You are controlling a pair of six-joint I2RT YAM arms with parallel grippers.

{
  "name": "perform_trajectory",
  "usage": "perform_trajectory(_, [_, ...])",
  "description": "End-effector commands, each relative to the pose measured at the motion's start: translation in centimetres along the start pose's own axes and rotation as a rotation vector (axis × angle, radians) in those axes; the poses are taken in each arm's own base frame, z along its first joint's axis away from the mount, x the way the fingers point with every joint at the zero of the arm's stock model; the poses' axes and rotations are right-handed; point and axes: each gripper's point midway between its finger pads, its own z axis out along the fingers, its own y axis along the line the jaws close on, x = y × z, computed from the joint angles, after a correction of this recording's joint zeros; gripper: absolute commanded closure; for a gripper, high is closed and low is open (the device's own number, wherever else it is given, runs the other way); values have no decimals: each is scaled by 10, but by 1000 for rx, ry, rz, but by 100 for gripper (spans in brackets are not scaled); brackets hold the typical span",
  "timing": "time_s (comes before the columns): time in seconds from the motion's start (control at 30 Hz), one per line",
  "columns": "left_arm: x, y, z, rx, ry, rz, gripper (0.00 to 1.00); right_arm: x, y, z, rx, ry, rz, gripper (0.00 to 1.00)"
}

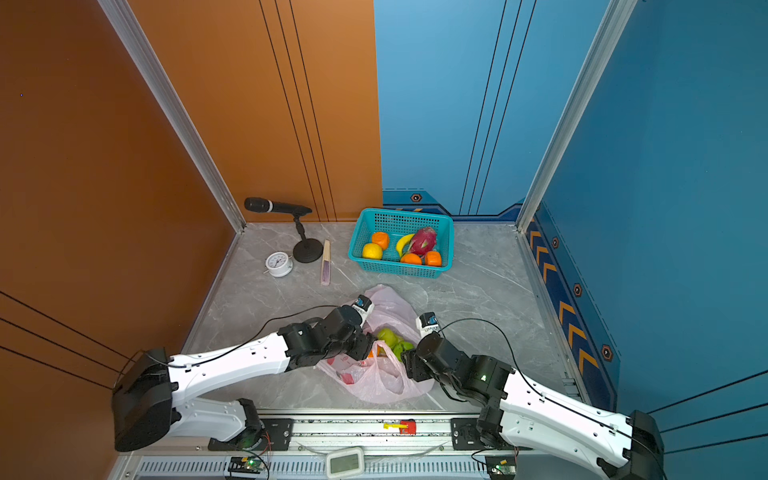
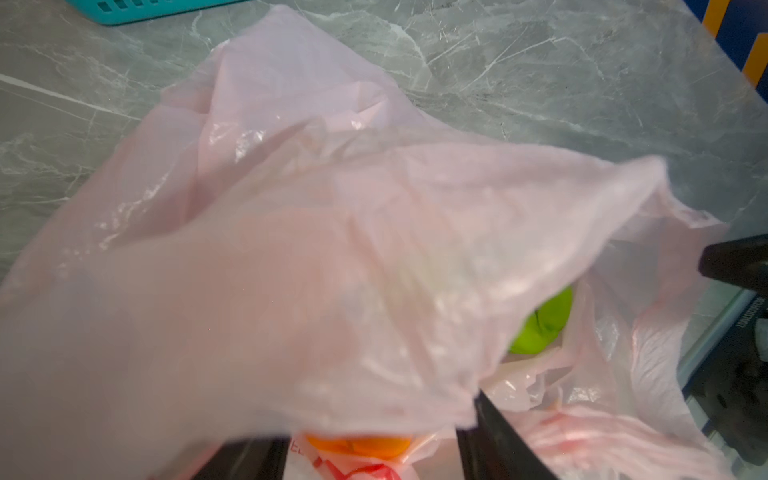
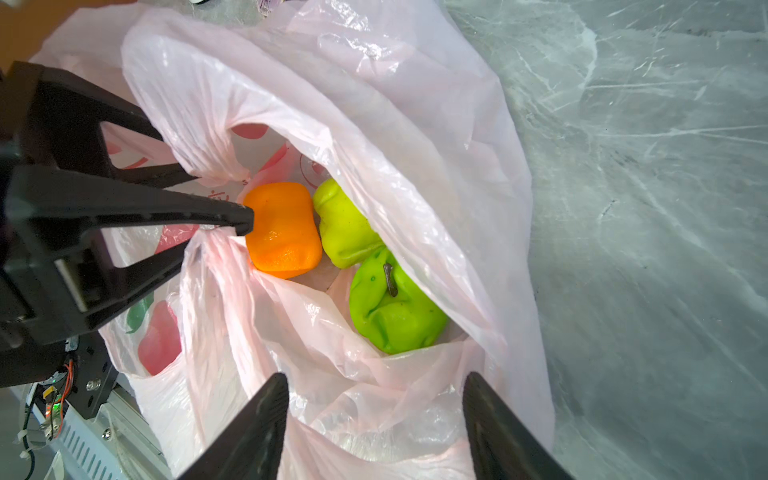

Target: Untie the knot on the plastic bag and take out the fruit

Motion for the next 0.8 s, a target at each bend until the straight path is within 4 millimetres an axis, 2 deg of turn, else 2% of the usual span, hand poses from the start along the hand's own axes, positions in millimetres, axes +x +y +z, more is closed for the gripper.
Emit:
perform_trajectory(0.0, [-4, -4, 7, 3, 31, 31, 41, 0, -2, -4, 8, 6, 7, 32])
perform_trajectory(0.17, [4, 4, 18, -39, 68, 33, 40, -1, -4, -4, 10, -1, 13, 33])
perform_trajectory(0.37, [9, -2, 25, 9, 105, 21, 40, 1, -5, -3, 16, 4, 14, 32])
perform_trajectory(0.57, [20, 2, 33, 8, 158, 2, 30, 0, -5, -2, 14, 7, 18, 32])
perform_trajectory(0.77, [30, 5, 34, 10, 200, 9, 27, 0, -6, -3, 17, 5, 21, 32])
